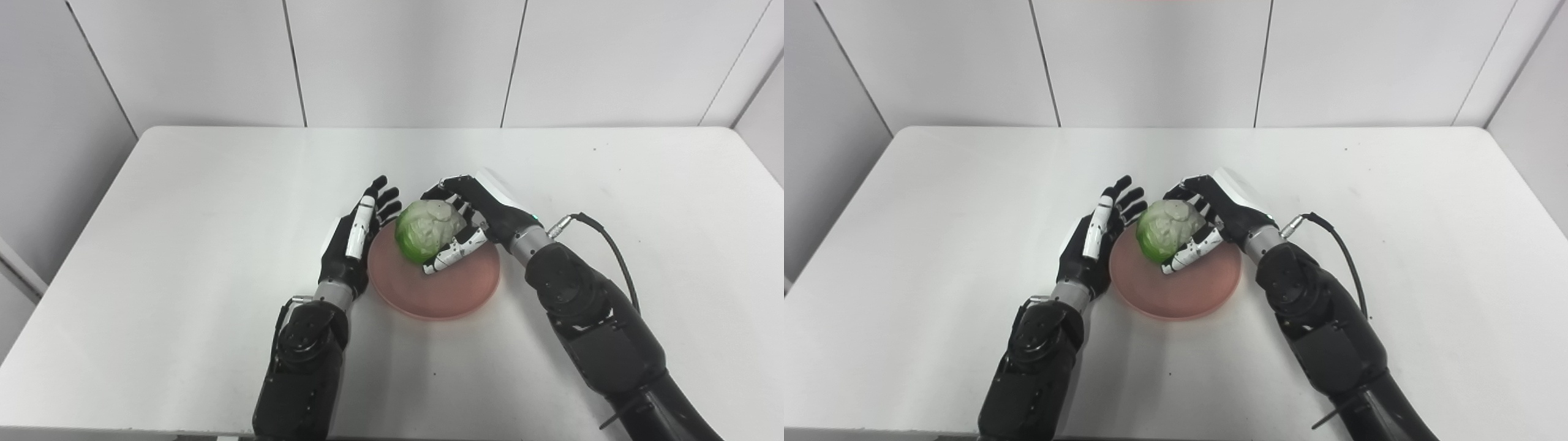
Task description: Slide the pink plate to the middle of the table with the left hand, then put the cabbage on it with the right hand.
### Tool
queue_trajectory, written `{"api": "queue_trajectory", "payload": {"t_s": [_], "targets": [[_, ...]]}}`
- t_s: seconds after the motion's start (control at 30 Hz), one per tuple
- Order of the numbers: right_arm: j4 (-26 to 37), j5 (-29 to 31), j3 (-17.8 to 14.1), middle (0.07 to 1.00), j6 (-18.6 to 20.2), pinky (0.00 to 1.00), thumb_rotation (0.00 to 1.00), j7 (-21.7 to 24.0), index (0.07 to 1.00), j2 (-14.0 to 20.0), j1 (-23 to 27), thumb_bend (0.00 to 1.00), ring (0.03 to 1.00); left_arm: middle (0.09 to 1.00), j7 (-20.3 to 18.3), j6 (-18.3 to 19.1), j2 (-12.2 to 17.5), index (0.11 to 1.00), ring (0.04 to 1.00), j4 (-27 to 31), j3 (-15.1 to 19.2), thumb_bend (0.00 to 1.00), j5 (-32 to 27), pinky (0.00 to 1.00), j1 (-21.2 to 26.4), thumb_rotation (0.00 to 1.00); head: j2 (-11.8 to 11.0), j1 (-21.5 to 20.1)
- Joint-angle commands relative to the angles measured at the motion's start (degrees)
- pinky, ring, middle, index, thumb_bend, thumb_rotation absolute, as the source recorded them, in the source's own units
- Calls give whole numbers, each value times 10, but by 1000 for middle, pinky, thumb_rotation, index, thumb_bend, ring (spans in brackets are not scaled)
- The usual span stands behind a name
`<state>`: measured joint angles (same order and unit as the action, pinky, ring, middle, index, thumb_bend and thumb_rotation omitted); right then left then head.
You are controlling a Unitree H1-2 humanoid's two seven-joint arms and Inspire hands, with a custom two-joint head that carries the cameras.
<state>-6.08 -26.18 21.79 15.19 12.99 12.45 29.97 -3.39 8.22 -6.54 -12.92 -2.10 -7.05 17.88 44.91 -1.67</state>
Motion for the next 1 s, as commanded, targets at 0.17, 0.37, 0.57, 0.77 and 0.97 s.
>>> {"api": "queue_trajectory", "payload": {"t_s": [0.17, 0.37, 0.57, 0.77, 0.97], "targets": [[41, -10, 3, 434, -45, 348, 0, 7, 529, 16, -3, 523, 407, 906, -2, 27, 6, 908, 894, 1, 0, 455, 1, 885, -9, 1000, 4, -3], [56, -25, 6, 431, -66, 362, 0, 8, 527, 26, -19, 523, 402, 903, -3, 27, 7, 905, 892, 1, 0, 461, 0, 881, -8, 1000, 5, -8], [64, -32, 1, 453, -73, 399, 0, 10, 519, 27, -35, 526, 440, 906, -8, 20, 9, 906, 893, -2, 1, 455, -2, 882, -8, 1000, 5, -11], [73, -37, 6, 668, -80, 580, 107, 21, 692, 33, -44, 838, 630, 900, -6, 18, 9, 901, 886, -2, 0, 459, 3, 874, -9, 1000, 5, -11], [82, -48, 18, 900, -76, 740, 288, 49, 934, 42, -41, 984, 842, 901, -8, 22, 11, 906, 888, -1, -2, 468, 5, 879, -9, 1000, 3, -13]]}}
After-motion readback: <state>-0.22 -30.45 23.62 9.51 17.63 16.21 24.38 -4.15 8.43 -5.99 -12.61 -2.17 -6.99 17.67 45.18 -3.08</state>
